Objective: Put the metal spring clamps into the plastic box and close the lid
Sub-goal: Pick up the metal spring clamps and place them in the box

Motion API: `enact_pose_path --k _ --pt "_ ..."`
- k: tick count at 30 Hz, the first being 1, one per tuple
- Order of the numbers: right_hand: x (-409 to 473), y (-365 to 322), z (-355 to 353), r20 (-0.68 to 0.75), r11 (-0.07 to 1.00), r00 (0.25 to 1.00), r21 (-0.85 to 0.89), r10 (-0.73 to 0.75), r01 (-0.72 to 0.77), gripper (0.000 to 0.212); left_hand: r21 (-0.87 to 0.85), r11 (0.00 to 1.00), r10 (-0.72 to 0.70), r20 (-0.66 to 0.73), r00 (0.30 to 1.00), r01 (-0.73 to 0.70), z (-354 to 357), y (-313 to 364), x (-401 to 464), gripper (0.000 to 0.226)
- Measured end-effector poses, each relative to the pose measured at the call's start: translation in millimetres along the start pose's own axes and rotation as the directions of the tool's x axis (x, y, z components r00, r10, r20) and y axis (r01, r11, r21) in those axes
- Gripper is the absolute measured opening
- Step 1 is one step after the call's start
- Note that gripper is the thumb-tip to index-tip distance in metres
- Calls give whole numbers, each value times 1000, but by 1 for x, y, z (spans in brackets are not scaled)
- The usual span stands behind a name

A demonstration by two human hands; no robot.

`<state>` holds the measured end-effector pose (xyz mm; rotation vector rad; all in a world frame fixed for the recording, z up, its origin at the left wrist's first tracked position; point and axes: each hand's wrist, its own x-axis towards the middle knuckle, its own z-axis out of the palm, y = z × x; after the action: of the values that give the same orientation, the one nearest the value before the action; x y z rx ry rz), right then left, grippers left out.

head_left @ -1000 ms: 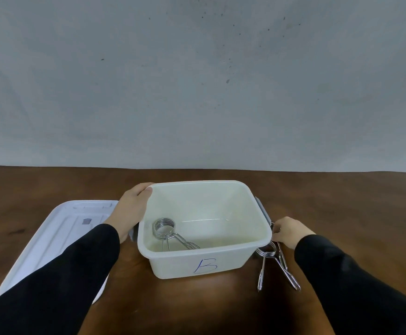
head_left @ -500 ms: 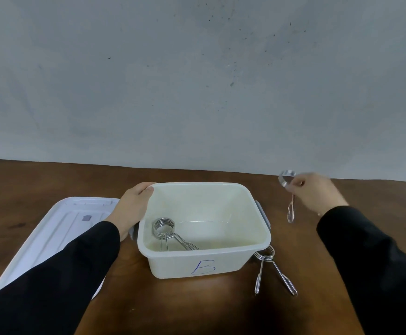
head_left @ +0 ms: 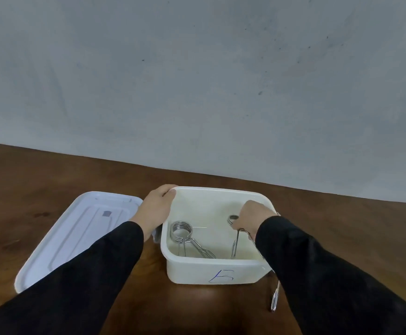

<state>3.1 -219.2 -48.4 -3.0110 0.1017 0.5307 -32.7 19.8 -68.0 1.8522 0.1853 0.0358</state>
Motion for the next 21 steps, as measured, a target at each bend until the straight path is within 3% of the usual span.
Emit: enact_pose_path --k 2,9,14,15,16,18,20,21 --pt "4 0 11 -30 993 999 -120 16 -19 31 5 1000 3 1 1000 -3 -1 0 1 33" --pt "27 2 40 30 985 999 -169 -24 29 22 8 1000 -17 13 1000 17 -2 -5 6 34" --pt "23 7 34 -42 975 998 -219 -42 32 38 -2 1000 -17 6 1000 17 -1 -5 5 34" --pt "21 9 22 -94 986 993 -157 -68 53 37 0 1000 -18 8 1000 18 -1 -5 5 34" --pt "14 12 5 -146 997 987 23 -70 74 35 3 1000 -18 10 1000 18 -1 -5 5 34" --pt "2 30 -29 -290 920 957 372 -8 120 38 7 1000 -15 12 1000 15 -2 -5 4 34" --pt "-11 63 -55 -436 895 897 424 69 137 39 5 1000 -17 7 1000 17 -2 -4 4 33" --pt "-16 85 -59 -433 893 895 437 104 108 36 8 1000 -22 6 1000 22 -1 -4 4 32"
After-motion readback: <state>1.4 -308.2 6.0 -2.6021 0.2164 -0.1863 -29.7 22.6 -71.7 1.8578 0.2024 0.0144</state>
